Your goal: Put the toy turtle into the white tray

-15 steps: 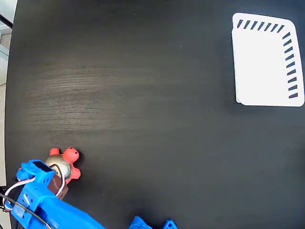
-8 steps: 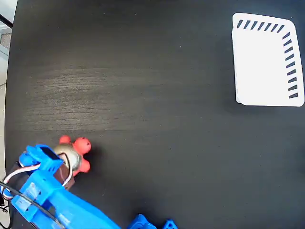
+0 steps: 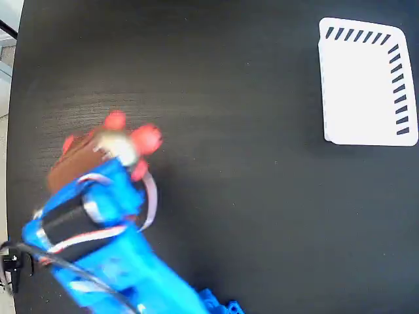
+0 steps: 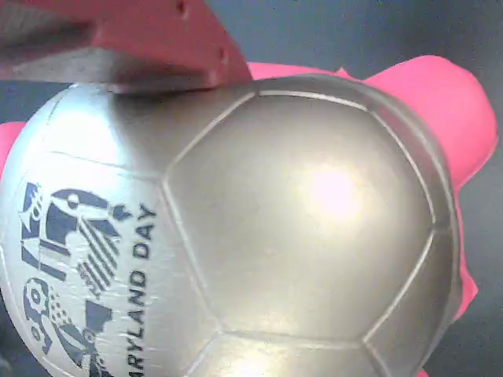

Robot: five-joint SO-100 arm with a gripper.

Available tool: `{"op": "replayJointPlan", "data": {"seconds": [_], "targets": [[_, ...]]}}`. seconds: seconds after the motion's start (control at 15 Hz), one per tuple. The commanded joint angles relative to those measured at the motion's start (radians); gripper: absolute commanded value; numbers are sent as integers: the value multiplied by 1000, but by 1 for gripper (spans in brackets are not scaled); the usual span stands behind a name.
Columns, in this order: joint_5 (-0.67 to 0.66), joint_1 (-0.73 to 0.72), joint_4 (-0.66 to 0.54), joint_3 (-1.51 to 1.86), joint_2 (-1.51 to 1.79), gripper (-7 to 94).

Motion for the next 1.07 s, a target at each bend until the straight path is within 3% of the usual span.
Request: {"op": "replayJointPlan", "data": {"seconds": [0.0, 0.33, 0.6, 0.8, 1.0], "targets": [[-25, 193, 18, -199, 11, 0], [109, 518, 18, -569, -264, 0], [133, 661, 18, -772, -422, 0], [290, 761, 18, -948, -560, 0], [333, 847, 18, -1022, -663, 0]]}}
